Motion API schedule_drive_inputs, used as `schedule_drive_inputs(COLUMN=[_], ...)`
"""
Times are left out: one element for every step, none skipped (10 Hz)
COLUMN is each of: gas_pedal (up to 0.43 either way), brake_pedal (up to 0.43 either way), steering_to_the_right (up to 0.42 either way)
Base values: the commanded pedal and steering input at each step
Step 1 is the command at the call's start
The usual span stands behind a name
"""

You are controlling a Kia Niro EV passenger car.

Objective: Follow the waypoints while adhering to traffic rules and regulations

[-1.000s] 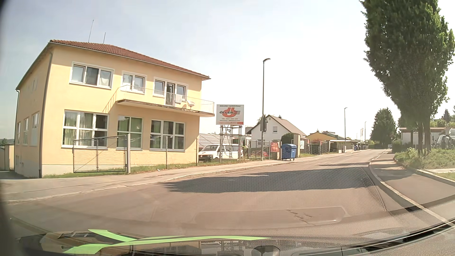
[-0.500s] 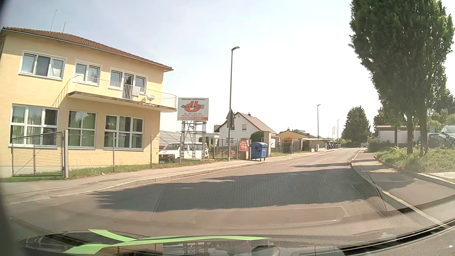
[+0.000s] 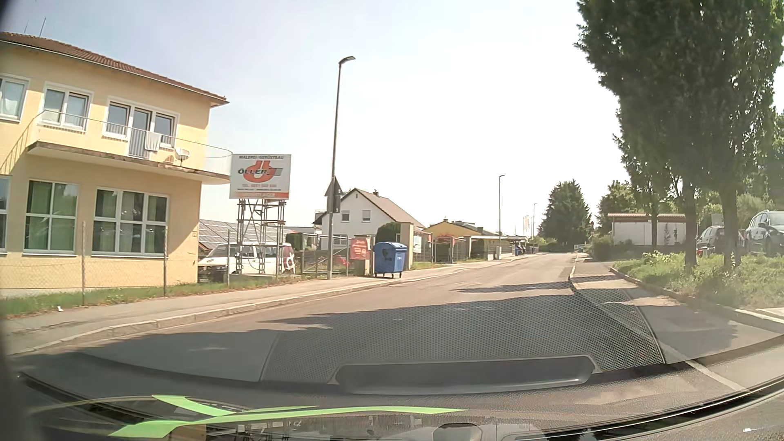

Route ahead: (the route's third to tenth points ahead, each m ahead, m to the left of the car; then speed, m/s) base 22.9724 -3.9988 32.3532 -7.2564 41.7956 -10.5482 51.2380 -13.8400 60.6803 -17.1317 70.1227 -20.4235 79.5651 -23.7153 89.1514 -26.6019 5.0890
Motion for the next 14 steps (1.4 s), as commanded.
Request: schedule_drive_inputs(gas_pedal=[0.098,0.098,0.098,0.098,0.098,0.098,0.098,0.098,0.098,0.098,0.098,0.118,0.130,0.138], brake_pedal=[0.000,0.000,0.000,0.000,0.000,0.000,0.000,0.000,0.000,0.000,0.000,0.000,0.000,0.000], steering_to_the_right=[0.175,0.170,0.162,0.151,0.143,0.128,0.113,0.096,0.079,0.068,0.057,0.049,0.044,0.038])
